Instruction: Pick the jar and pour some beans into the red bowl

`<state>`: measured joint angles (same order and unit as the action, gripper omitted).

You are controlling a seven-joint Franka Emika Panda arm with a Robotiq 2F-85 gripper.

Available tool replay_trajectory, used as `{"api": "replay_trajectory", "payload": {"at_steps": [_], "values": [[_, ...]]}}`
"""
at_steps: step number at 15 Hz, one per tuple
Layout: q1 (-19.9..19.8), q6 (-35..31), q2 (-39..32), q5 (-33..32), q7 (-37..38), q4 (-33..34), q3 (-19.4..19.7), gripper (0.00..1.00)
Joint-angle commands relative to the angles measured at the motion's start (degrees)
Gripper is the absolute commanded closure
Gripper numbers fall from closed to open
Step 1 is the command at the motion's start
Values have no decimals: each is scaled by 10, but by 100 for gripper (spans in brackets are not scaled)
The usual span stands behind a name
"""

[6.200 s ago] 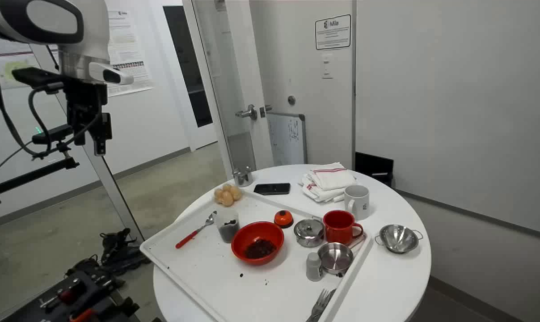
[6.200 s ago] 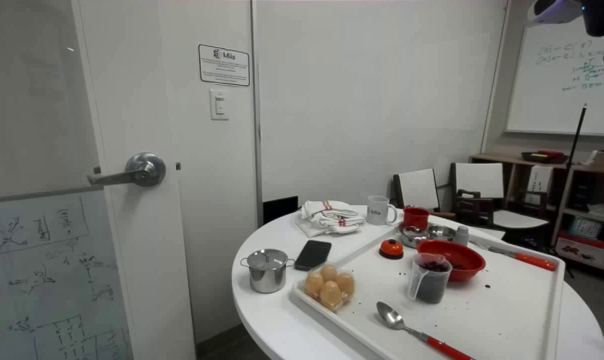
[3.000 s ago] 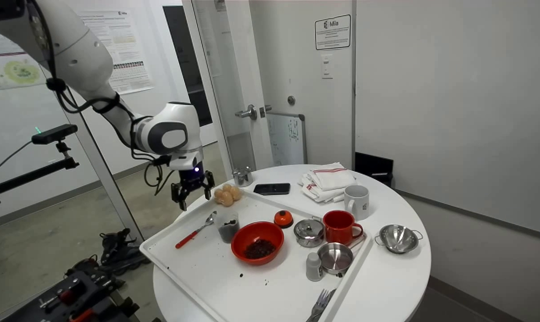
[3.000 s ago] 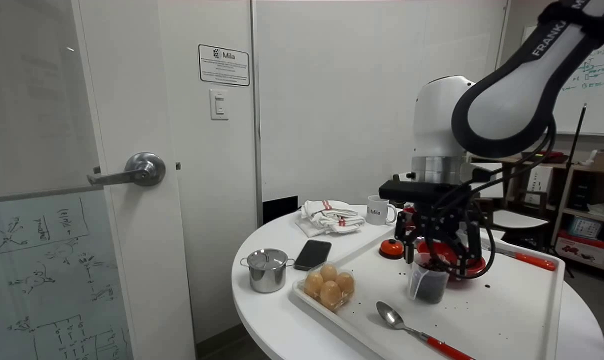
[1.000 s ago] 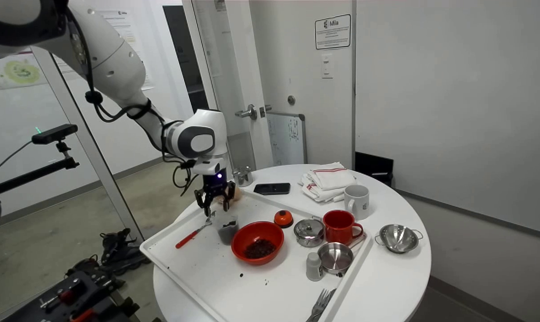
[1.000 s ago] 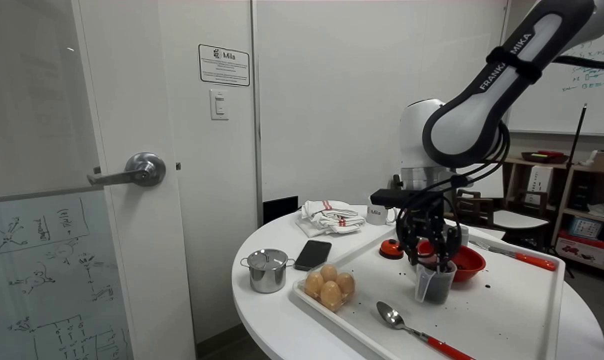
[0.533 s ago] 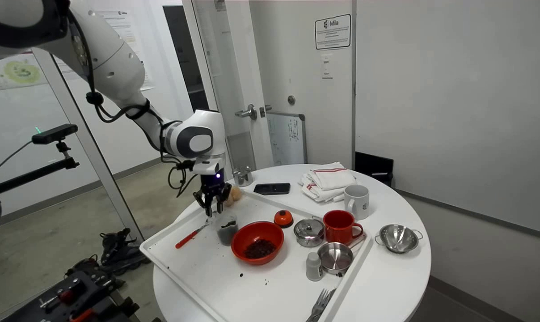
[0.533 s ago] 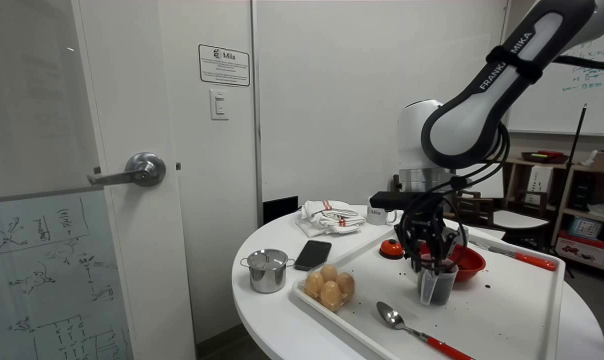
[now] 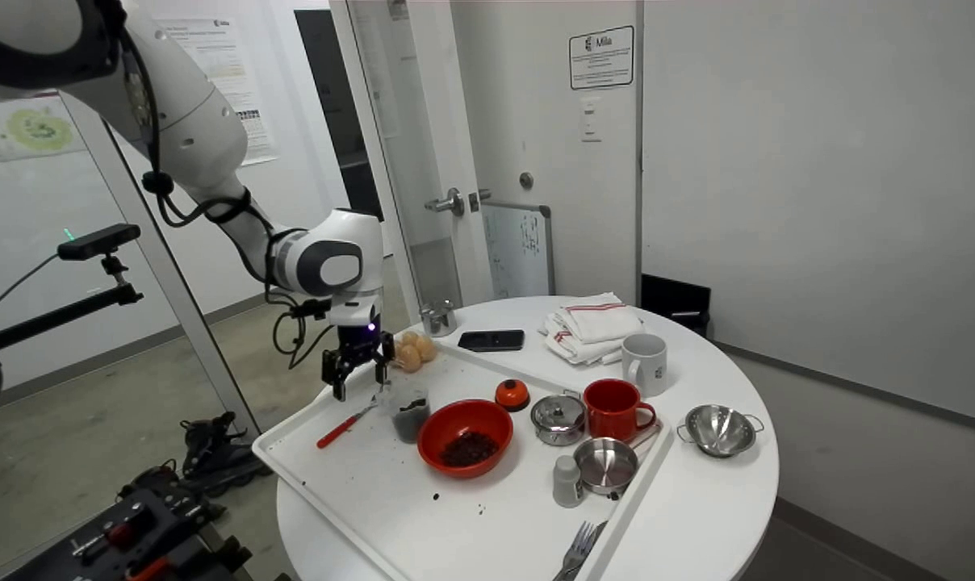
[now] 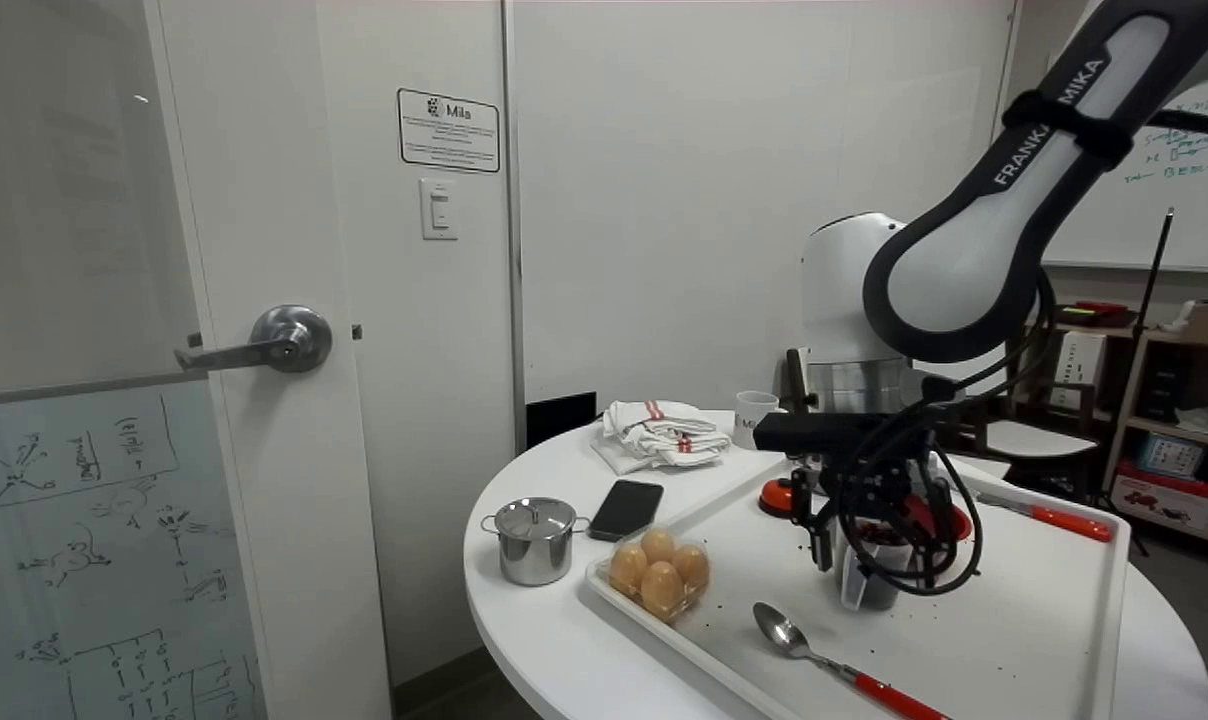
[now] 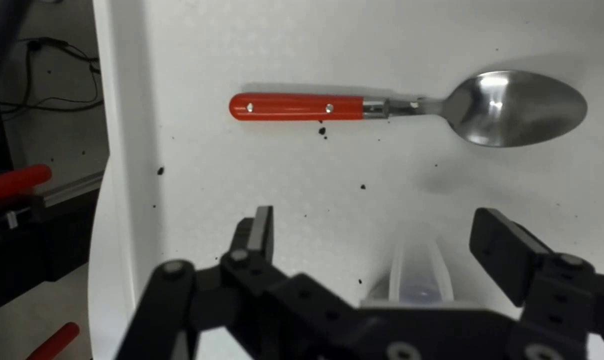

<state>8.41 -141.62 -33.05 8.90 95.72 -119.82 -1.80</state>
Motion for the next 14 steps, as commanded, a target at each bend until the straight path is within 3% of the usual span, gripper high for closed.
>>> {"api": "replay_trajectory", "payload": {"at_steps": [1,3,4,5,8,9,11,14], "values": [[-9,-31,19,19,-34,-43,5,0],[-16,-46,22,23,-40,-55,13,0],[-20,-51,22,25,-41,-58,16,17],[-22,-54,22,26,-44,-59,20,27],[-25,-57,23,23,-49,-55,28,15],[-23,-57,23,20,-50,-53,31,45],[-20,-58,27,18,-49,-51,33,43],[-17,-56,34,14,-51,-48,33,65]]}}
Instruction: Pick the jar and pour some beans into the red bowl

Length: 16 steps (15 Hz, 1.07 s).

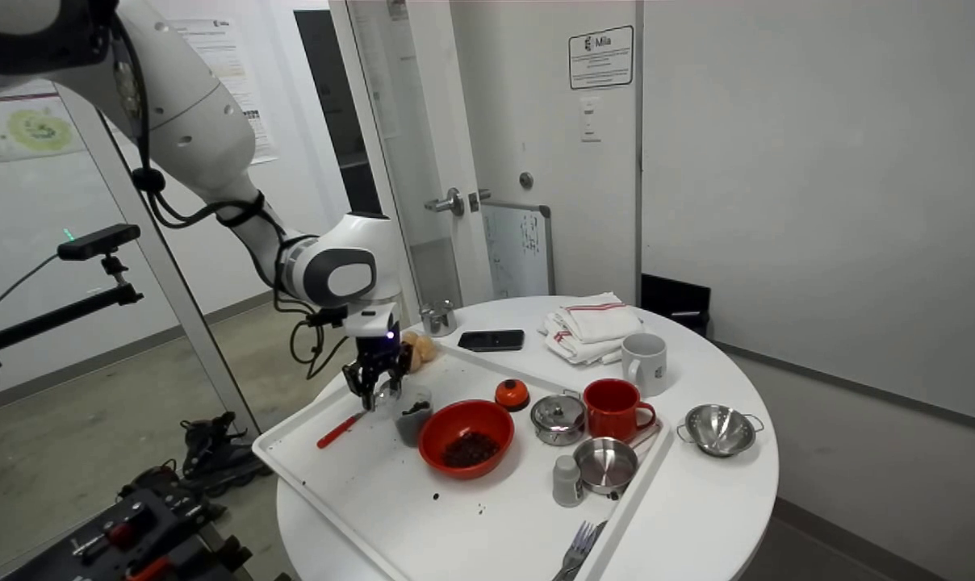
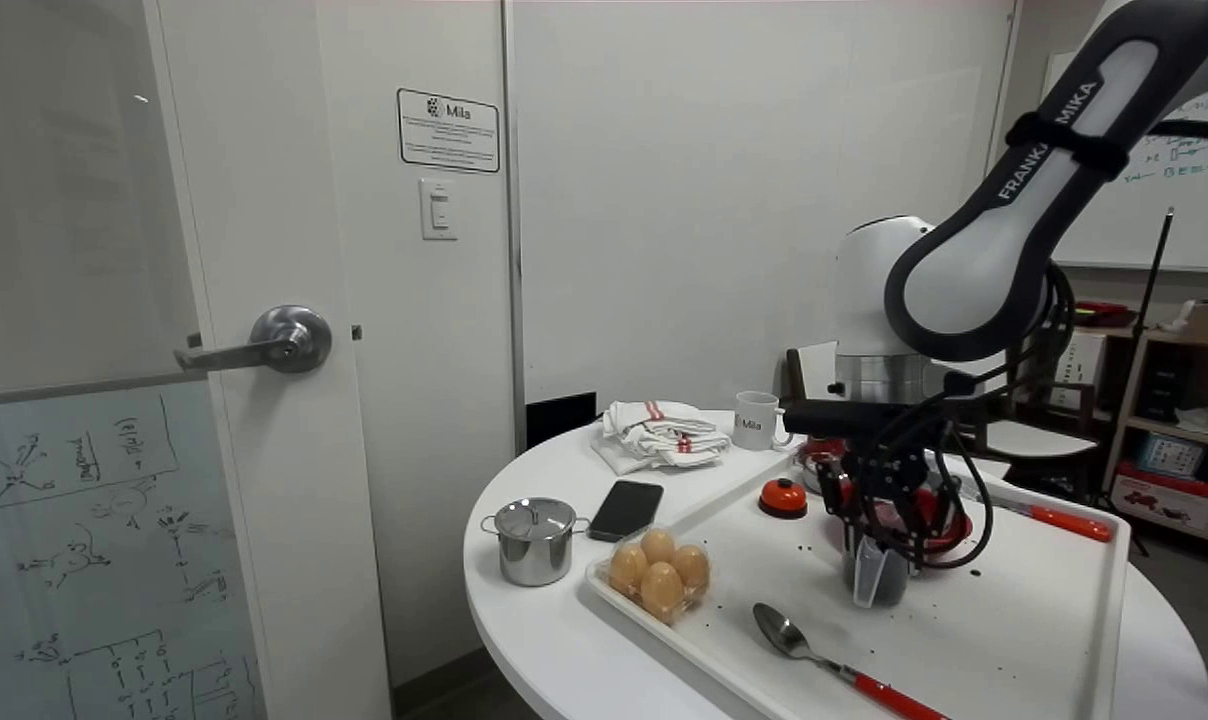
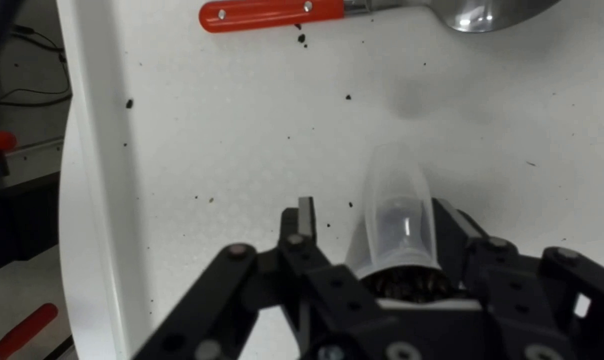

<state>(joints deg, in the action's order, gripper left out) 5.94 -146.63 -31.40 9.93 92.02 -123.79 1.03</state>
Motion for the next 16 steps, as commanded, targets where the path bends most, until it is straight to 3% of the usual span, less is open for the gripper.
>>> {"api": "replay_trajectory", "payload": {"at_steps": [1,4,10,16], "values": [[9,-7,19,3,-16,-8,3,72],[13,-5,22,3,-16,-6,2,95],[-4,8,63,41,-34,-29,-23,90],[-53,42,181,160,-139,-109,-51,90]]}}
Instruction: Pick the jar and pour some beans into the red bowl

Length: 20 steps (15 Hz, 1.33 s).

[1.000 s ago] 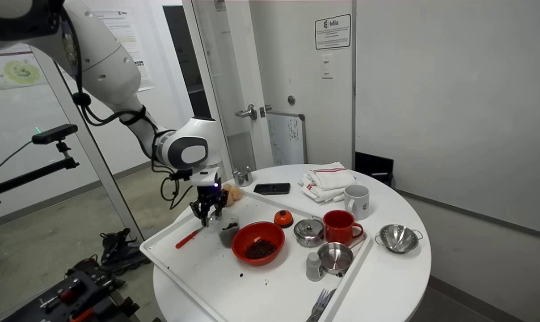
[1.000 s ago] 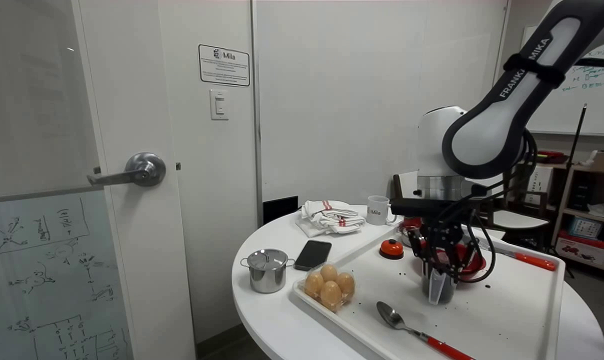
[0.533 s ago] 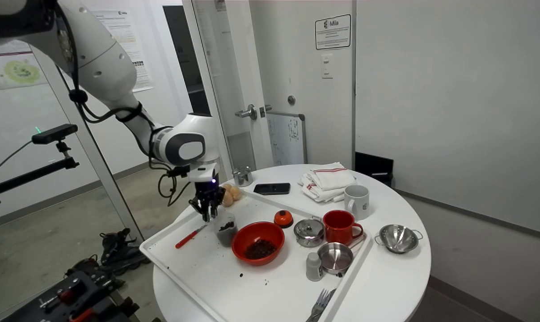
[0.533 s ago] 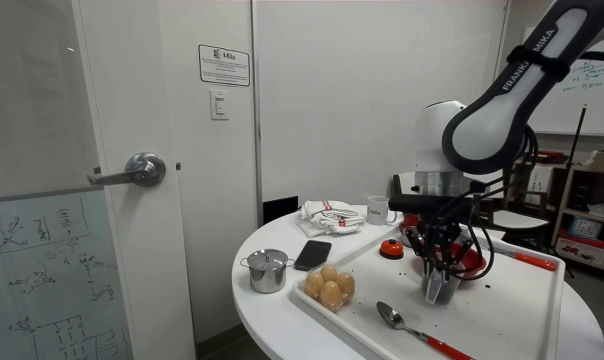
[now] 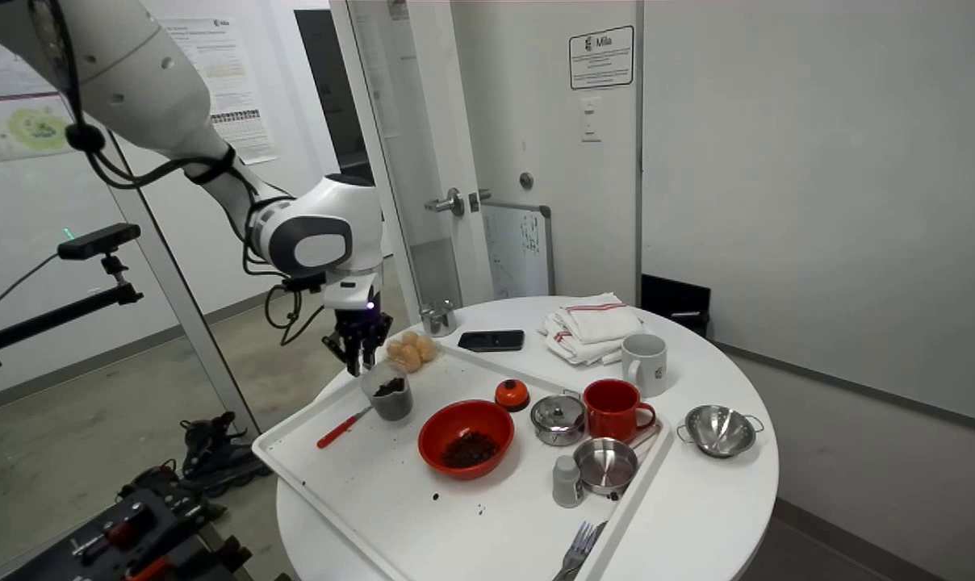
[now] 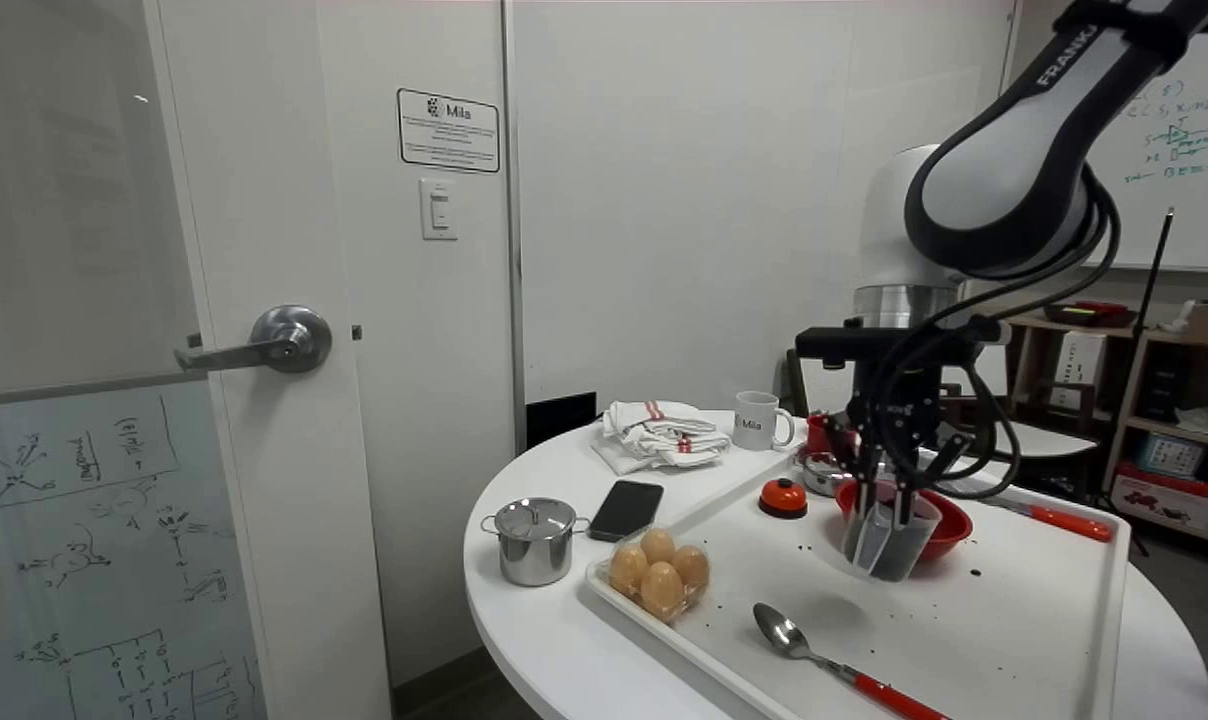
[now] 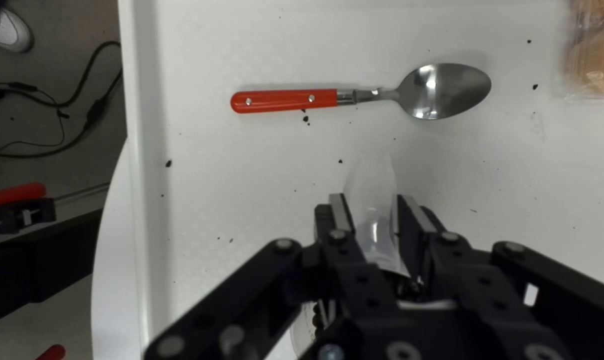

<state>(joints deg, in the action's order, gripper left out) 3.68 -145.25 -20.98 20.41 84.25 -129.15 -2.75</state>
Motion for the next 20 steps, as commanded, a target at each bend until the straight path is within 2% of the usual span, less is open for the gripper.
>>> {"api": "replay_trajectory", "payload": {"at_steps": [1,3,4,7,8,14,20], "values": [[-35,42,88,69,-76,-61,-10,90],[-17,79,96,25,-45,-63,13,90],[-18,59,71,38,-50,-43,11,73],[-18,73,83,35,-49,-54,14,73],[-17,73,83,35,-49,-55,14,90],[-58,135,19,104,-68,23,28,90],[-127,245,-43,193,-175,112,40,90]]}}
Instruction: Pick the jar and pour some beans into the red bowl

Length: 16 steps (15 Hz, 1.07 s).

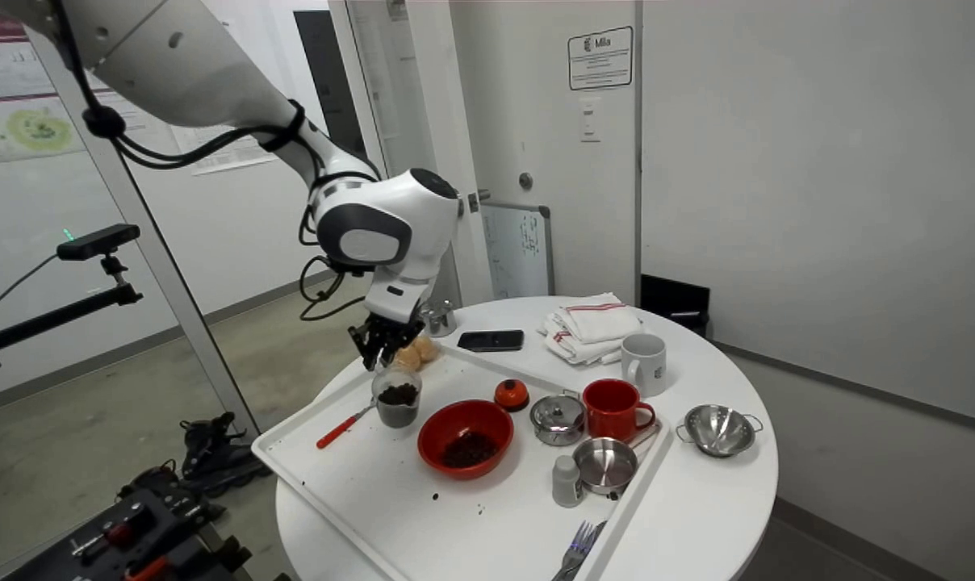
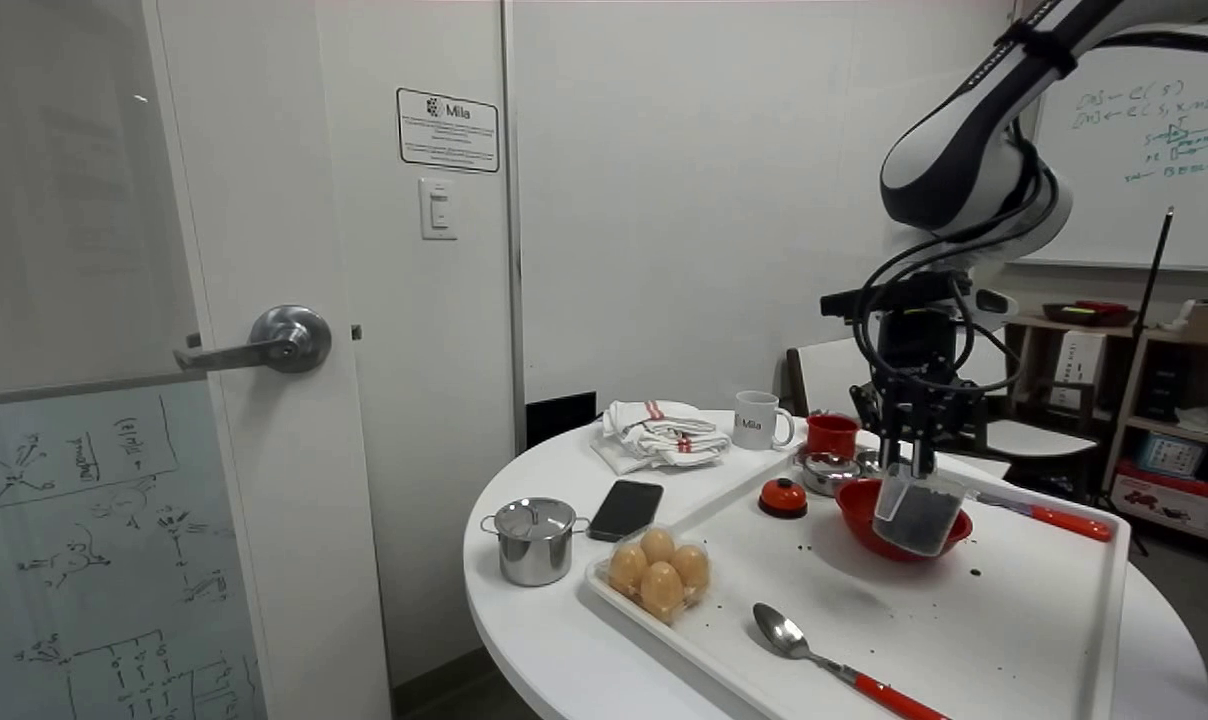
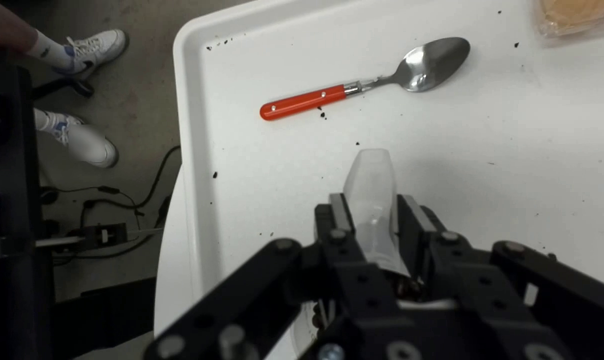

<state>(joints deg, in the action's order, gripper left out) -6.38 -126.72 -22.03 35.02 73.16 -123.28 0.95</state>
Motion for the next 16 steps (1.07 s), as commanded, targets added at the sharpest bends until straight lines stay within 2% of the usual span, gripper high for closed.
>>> {"api": "replay_trajectory", "payload": {"at_steps": [1,4,8,16], "values": [[-36,77,-38,64,-96,64,3,90],[-57,132,-56,114,-179,98,8,90],[-79,218,-88,170,-253,139,26,90],[-137,373,-151,283,-335,166,81,90]]}}
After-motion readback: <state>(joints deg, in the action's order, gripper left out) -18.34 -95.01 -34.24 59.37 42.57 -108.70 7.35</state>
